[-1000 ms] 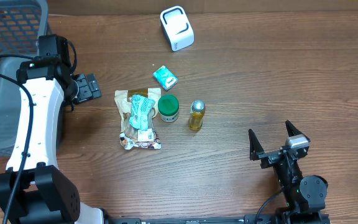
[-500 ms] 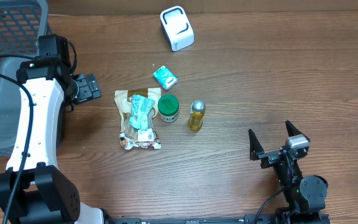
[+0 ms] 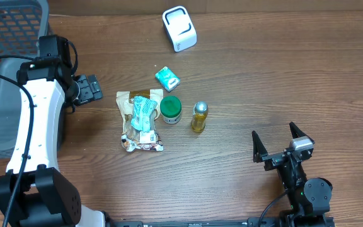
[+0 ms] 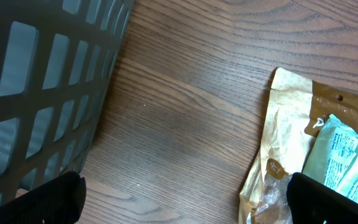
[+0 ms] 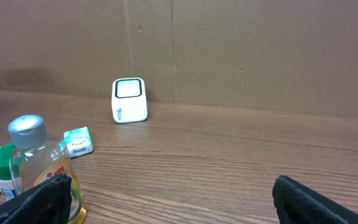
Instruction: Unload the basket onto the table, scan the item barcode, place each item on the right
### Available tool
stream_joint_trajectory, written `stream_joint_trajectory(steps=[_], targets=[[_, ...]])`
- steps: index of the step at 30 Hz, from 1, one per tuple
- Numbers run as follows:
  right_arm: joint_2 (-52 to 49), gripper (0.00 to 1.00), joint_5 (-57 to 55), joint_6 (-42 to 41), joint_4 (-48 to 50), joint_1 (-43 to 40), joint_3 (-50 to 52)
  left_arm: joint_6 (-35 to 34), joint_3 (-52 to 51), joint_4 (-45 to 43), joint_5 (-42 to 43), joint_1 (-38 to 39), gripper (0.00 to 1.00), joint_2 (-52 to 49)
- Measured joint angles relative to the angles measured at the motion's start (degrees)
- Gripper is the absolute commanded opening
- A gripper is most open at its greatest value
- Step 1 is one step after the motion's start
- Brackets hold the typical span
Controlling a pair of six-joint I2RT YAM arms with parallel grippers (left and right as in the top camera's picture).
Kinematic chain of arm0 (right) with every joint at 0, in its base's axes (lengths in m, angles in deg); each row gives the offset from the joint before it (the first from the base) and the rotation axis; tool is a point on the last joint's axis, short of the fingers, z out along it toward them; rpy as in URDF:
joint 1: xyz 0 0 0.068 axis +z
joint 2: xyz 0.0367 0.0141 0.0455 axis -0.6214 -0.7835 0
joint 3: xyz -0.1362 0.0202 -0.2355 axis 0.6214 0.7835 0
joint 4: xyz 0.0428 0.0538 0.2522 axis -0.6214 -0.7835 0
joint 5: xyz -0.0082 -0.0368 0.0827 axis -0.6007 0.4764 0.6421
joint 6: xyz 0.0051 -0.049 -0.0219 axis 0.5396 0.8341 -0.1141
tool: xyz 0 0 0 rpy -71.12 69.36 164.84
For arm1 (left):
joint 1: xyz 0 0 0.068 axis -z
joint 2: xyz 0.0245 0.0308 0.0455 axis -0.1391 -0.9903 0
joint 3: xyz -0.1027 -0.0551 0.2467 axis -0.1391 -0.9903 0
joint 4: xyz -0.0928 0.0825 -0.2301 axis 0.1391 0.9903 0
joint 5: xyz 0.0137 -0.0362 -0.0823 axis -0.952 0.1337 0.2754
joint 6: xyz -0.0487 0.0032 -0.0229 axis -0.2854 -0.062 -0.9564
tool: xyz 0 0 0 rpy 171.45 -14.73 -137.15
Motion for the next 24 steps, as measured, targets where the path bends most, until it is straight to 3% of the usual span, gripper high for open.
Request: stream_joint_trajectory(steps=[15,24], targets=[[0.0,1.0,0.04,-0.33,0.02,0.0,0.0,0.0,0.0,0.0,0.0,0.0,1.0,0.0],[0.0,1.0,0.26,-8.0,-0.04,0.0,0.0,0.0,0.0,0.0,0.0,0.0,1.0,0.0]])
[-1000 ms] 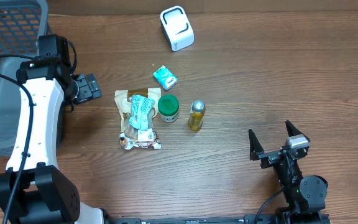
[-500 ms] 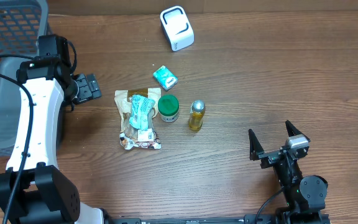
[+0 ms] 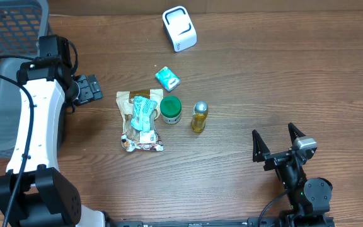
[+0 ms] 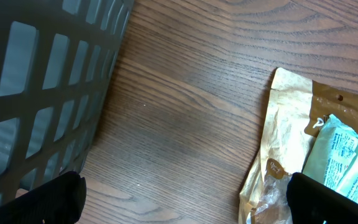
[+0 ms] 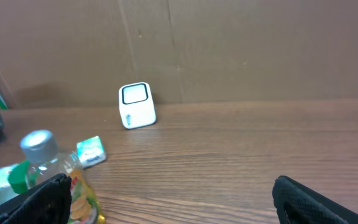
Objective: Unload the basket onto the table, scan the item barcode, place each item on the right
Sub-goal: 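Raise the right gripper and move it left toward the yellow bottle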
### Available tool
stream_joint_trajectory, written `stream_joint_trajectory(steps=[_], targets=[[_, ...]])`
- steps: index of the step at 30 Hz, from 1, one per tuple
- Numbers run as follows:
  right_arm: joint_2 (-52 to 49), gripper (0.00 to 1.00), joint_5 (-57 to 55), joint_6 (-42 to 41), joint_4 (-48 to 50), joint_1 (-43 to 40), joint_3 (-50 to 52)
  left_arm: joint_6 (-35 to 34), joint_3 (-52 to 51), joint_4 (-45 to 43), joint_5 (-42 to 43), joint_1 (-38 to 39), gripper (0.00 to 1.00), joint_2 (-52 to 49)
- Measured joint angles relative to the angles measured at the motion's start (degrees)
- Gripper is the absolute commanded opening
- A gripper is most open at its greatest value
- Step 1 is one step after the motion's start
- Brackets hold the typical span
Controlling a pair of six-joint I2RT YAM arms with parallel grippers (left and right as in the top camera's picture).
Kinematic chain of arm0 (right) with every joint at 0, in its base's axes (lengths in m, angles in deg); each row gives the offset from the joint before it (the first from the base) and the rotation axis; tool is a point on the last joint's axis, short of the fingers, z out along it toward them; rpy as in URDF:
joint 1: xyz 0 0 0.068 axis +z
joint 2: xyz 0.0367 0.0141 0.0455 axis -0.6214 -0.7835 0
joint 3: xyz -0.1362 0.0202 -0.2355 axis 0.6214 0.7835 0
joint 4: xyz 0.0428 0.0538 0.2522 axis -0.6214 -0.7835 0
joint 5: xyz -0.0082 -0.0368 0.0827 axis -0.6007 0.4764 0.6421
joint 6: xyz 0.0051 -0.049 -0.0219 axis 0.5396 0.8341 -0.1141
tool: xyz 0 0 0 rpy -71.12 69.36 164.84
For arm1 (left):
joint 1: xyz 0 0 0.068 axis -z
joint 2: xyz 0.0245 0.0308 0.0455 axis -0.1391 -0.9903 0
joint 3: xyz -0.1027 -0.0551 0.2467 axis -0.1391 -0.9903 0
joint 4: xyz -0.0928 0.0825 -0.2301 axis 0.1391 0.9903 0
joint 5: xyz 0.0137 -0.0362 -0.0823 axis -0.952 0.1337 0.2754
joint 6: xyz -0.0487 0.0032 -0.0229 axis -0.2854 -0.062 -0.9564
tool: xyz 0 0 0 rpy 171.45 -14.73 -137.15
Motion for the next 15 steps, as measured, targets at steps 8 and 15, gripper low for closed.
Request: stream_joint_trajectory(steps=[8,15], targets=[[-0.15,1.0,0.42,-5.49,-5.86,0.0,-2.45,0.0,0.0,0.0,0.0,0.0,1.0,0.0],[-4.59,1.0,-0.04,-6.67,-14.49,0.02,-15.67,0.0,0.0,0.04,0.0,0.0,0.99,0.0]])
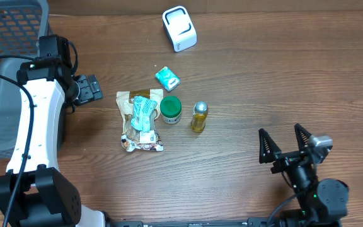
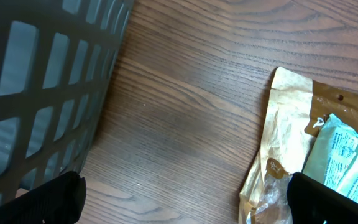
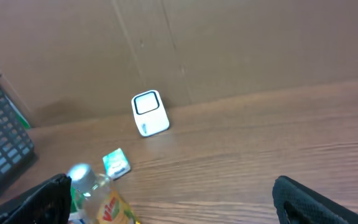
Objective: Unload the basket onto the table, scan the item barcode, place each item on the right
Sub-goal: 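Raise the right gripper and move it left toward the yellow bottle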
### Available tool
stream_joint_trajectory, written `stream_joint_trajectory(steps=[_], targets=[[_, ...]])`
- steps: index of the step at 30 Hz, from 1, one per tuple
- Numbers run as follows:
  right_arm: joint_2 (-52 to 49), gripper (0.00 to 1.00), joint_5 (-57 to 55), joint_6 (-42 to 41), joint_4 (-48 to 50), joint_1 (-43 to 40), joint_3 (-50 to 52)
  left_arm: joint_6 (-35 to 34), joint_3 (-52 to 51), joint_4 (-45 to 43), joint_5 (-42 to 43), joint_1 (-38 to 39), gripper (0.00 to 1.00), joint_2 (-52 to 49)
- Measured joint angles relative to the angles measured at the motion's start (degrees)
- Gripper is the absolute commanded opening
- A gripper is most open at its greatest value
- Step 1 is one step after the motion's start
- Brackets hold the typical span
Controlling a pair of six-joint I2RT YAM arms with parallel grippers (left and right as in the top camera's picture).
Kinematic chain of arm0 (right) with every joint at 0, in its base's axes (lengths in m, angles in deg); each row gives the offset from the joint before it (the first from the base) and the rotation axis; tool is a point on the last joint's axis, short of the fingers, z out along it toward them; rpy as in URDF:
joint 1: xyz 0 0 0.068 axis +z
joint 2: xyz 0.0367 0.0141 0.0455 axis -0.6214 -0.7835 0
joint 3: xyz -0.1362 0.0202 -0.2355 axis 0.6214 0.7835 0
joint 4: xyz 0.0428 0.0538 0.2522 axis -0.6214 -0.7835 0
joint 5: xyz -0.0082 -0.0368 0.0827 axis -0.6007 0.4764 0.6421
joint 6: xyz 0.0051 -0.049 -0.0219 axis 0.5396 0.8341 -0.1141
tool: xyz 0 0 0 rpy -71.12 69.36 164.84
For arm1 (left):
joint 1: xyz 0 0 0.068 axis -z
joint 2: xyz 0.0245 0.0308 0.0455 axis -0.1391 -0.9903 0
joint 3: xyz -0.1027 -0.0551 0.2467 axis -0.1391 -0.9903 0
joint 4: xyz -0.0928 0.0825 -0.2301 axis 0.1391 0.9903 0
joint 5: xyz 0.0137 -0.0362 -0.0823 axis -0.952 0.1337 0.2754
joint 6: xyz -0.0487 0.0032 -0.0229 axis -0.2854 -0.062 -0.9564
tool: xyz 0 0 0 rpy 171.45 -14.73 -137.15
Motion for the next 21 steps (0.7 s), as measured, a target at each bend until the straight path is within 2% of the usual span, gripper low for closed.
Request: stream_joint_trajectory(steps=[6,9,12,17,21], targets=[[-13.44,1.0,0.5,-0.46,-6.84,0.0,-14.8,0.02,0.0,0.04,0.0,0.0,0.99,0.0],[-21.22,1.0,1.42,-0.57,-13.84,0.0,-23.91,0.02,0.0,0.07,-0.02,0.0,0.99,0.0],[-30.12,1.0,2.73,-0.63,-24.22,-0.02,-35.34,0.02,0.0,0.07,-0.02,0.0,1.0,0.0],[-42.21,1.0,3.65,-0.66,-40.13,0.0,-48.74,0.02,0.0,0.09,-0.02,0.0,1.0,0.0],[-50.34,1.0,4.42,-0.66,-46.47,0.0,-53.35,0.02,0.0,0.09,0.0,0.0,1.0,0.0]])
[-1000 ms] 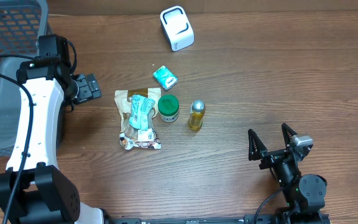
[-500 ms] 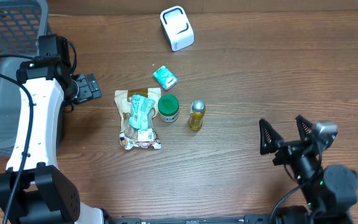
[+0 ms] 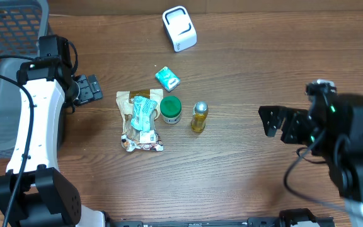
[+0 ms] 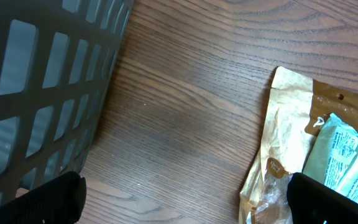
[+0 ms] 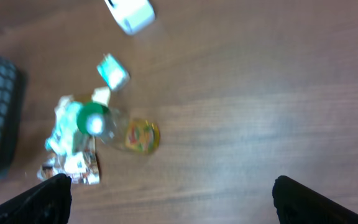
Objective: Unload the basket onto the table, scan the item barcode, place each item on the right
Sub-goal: 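Raise the right gripper and move it left toward the yellow bottle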
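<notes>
A white barcode scanner [image 3: 179, 28] stands at the back of the table. The items lie mid-table: a small green packet [image 3: 167, 78], a green-lidded jar [image 3: 171, 108], a yellow bottle [image 3: 199, 116] and a tan snack bag [image 3: 140, 120] with a teal packet on it. My left gripper [image 3: 90, 88] is open, left of the bag, holding nothing. My right gripper [image 3: 281, 124] is open and empty, raised over the right side. The blurred right wrist view looks down on the scanner [image 5: 129, 11], jar [image 5: 93, 117] and bottle [image 5: 143, 135].
A dark grey mesh basket [image 3: 8, 69] stands at the table's left edge, close beside my left arm, and fills the left of the left wrist view as basket wall [image 4: 36, 81]. The bag [image 4: 291, 149] shows there at the right.
My right arm has risen from low at the front right edge to high over the table's right side, its camera now looking down on the items. The left arm and the items have not moved.
My right gripper sat low at the front right, open, looking level across the table at the bottle and scanner. At the two later moments it stood a little higher and further right each time. Now it hangs high, looking down. The left gripper stayed open by the basket throughout.
</notes>
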### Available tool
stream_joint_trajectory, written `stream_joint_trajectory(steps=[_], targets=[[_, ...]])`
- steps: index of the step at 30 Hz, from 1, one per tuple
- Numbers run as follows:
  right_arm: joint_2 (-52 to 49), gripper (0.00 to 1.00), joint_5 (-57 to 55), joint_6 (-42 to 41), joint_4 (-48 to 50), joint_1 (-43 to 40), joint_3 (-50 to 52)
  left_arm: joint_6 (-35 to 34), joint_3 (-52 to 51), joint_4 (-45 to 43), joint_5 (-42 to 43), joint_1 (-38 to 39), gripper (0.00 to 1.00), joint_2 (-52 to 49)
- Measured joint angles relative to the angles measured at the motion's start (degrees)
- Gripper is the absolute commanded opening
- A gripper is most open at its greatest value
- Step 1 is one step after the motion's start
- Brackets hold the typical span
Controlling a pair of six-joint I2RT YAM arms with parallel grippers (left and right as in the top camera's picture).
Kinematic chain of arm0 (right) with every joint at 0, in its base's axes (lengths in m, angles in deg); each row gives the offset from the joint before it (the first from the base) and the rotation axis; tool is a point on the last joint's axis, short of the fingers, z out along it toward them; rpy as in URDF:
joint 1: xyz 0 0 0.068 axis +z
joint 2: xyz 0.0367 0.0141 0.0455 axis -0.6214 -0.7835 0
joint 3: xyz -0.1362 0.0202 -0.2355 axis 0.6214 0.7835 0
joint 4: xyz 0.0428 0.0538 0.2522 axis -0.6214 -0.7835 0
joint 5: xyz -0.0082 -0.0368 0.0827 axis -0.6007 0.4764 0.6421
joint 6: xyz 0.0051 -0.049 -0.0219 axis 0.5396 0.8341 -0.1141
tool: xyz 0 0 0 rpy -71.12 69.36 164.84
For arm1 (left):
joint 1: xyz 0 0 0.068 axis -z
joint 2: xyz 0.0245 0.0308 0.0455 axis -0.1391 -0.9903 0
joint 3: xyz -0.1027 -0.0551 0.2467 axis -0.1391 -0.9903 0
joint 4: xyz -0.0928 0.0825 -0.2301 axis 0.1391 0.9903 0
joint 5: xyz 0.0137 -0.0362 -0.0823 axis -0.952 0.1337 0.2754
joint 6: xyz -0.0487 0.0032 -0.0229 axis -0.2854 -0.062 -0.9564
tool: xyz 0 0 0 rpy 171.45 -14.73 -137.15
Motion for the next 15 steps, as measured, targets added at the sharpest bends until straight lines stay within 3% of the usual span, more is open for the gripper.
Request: stream_joint_trajectory(steps=[10,11,13,15], targets=[[-13.42,1.0,12.85,-0.17,2.38,0.0,-0.13,0.0,0.0,0.0,-0.02,0.0,1.0,0.0],[-14.62,0.94,14.6,-0.15,2.4,0.0,-0.13,0.0,0.0,0.02,-0.02,0.0,1.0,0.0],[-16.74,0.72,17.66,0.22,2.73,0.0,-0.13,-0.02,0.0,0.0,0.0,0.0,1.0,0.0],[-18.69,0.65,19.78,-0.07,2.86,0.0,-0.13,-0.02,0.0,0.0,-0.02,0.0,1.0,0.0]])
